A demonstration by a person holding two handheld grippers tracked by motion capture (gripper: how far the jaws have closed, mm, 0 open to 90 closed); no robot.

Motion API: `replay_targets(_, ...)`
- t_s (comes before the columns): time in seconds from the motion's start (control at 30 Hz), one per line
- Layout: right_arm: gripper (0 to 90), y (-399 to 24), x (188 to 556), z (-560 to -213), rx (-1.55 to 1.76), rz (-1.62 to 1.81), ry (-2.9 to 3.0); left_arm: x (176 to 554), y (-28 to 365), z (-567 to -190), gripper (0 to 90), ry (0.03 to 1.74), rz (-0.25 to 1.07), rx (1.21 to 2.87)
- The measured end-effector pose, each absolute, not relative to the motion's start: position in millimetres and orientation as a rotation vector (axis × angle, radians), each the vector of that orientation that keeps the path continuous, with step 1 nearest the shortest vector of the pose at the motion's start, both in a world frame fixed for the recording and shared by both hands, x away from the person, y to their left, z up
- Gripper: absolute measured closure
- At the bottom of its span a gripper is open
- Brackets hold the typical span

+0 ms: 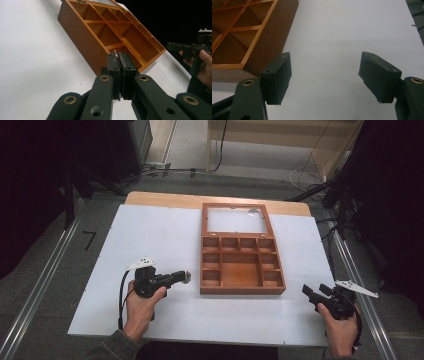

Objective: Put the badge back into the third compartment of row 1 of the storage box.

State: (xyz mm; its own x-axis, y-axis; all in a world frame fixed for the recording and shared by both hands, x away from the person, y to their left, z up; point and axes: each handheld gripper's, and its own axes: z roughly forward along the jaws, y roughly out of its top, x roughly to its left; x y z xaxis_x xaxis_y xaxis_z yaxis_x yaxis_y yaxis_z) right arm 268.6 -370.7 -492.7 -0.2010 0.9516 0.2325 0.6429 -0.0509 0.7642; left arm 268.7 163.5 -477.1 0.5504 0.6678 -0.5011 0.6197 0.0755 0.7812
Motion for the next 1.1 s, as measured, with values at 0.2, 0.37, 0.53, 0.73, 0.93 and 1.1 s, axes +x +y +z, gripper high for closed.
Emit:
replay_targets(0.2, 23.9, -370.5, 268.8, -492.7, 1.690, 1.134, 1.861, 275.0, 159.2, -476.9, 89.7, 1.117, 0.040, 1.597)
replay_targets(0.37, 24.0, -370.1, 268.8, -492.6, 1.689, 1.135, 1.862, 279.5, 153.9, -474.8, 89.7, 1.113, 0.035, 1.597)
replay_targets(0.53, 24.2, -369.0, 269.3, -492.2, 1.692, 1.137, 1.860, 284.9, 146.3, -472.5, 89.7, 1.099, 0.033, 1.608)
replay_targets(0.73, 24.2, -369.3, 269.7, -492.7, 1.688, 1.139, 1.866, 291.4, 136.2, -469.9, 89.7, 1.092, 0.027, 1.610)
replay_targets(0.93, 24.2, -368.9, 270.0, -492.8, 1.683, 1.141, 1.869, 298.4, 125.6, -468.6, 89.7, 1.082, 0.020, 1.617)
replay_targets(1.1, 24.2, -369.4, 270.0, -493.0, 1.682, 1.143, 1.868, 302.7, 118.4, -468.8, 89.7, 1.082, 0.014, 1.621)
